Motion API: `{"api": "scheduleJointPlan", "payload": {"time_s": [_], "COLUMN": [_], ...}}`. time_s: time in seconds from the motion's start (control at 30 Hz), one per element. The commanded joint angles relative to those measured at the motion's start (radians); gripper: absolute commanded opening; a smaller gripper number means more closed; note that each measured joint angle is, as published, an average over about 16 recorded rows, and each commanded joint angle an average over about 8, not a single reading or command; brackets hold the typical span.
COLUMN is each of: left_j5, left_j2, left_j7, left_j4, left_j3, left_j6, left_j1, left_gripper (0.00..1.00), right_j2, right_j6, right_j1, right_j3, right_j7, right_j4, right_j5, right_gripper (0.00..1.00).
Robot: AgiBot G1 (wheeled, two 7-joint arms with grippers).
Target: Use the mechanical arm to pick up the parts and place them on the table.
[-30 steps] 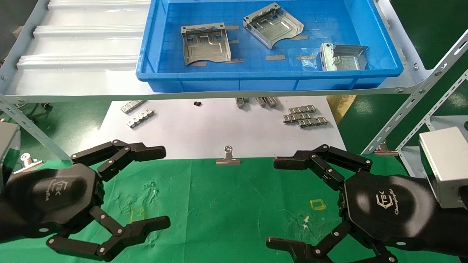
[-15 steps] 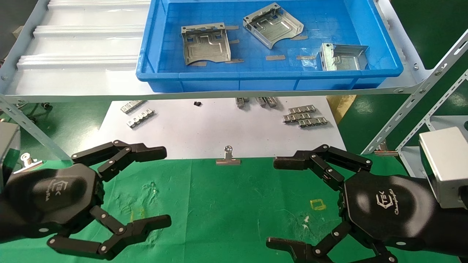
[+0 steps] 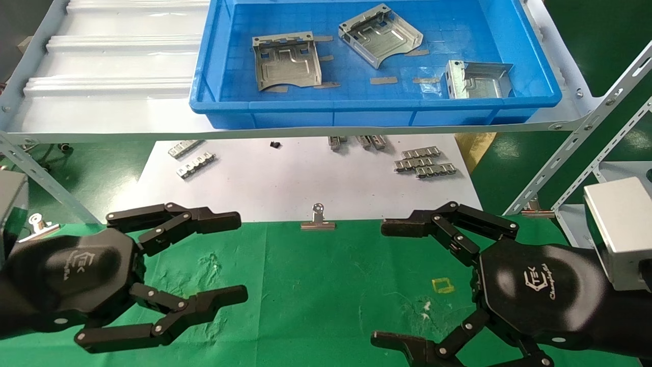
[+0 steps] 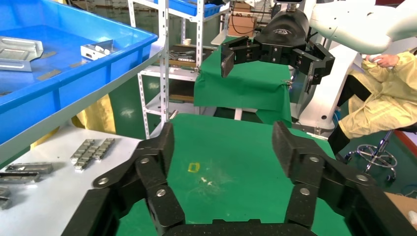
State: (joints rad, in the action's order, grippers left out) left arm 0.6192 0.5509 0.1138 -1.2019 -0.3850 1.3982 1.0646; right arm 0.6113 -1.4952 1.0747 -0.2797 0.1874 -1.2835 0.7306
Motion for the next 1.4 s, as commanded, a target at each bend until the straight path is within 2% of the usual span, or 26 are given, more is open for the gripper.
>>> {"api": "scheduleJointPlan", "payload": {"time_s": [0.03, 0.4, 0.5, 0.63, 0.8, 0.97, 1.13, 1.17, 1.4], "left_j5": [0.0, 0.0, 0.0, 0.0, 0.0, 0.0, 0.0, 0.0, 0.0], "left_j2": [0.0, 0.0, 0.0, 0.0, 0.0, 0.0, 0.0, 0.0, 0.0], "left_j7": [0.0, 0.0, 0.0, 0.0, 0.0, 0.0, 0.0, 0.0, 0.0], "left_j4": [0.0, 0.0, 0.0, 0.0, 0.0, 0.0, 0.0, 0.0, 0.0], "left_j3": [0.0, 0.0, 0.0, 0.0, 0.0, 0.0, 0.0, 0.0, 0.0], "left_j6": [0.0, 0.0, 0.0, 0.0, 0.0, 0.0, 0.0, 0.0, 0.0], "left_j1": [0.0, 0.0, 0.0, 0.0, 0.0, 0.0, 0.0, 0.0, 0.0], "left_gripper": [0.0, 0.0, 0.0, 0.0, 0.0, 0.0, 0.0, 0.0, 0.0], "right_j2": [0.0, 0.005, 0.029, 0.098, 0.224, 0.375, 0.514, 0.539, 0.687], "right_j6": [0.0, 0.015, 0.048, 0.128, 0.252, 0.375, 0.477, 0.499, 0.702], "right_j1": [0.0, 0.02, 0.075, 0.209, 0.411, 0.586, 0.71, 0.731, 0.831], "right_j3": [0.0, 0.004, 0.005, -0.018, -0.082, -0.151, -0.205, -0.212, -0.236], "right_j7": [0.0, -0.005, -0.014, -0.026, -0.047, -0.095, -0.159, -0.173, -0.238], "right_j4": [0.0, 0.005, 0.022, 0.077, 0.235, 0.481, 0.743, 0.794, 1.074], "right_j5": [0.0, 0.009, 0.036, 0.13, 0.307, 0.469, 0.577, 0.592, 0.653], "right_gripper": [1.0, 1.0, 1.0, 1.0, 1.0, 1.0, 0.99, 0.92, 0.06]}}
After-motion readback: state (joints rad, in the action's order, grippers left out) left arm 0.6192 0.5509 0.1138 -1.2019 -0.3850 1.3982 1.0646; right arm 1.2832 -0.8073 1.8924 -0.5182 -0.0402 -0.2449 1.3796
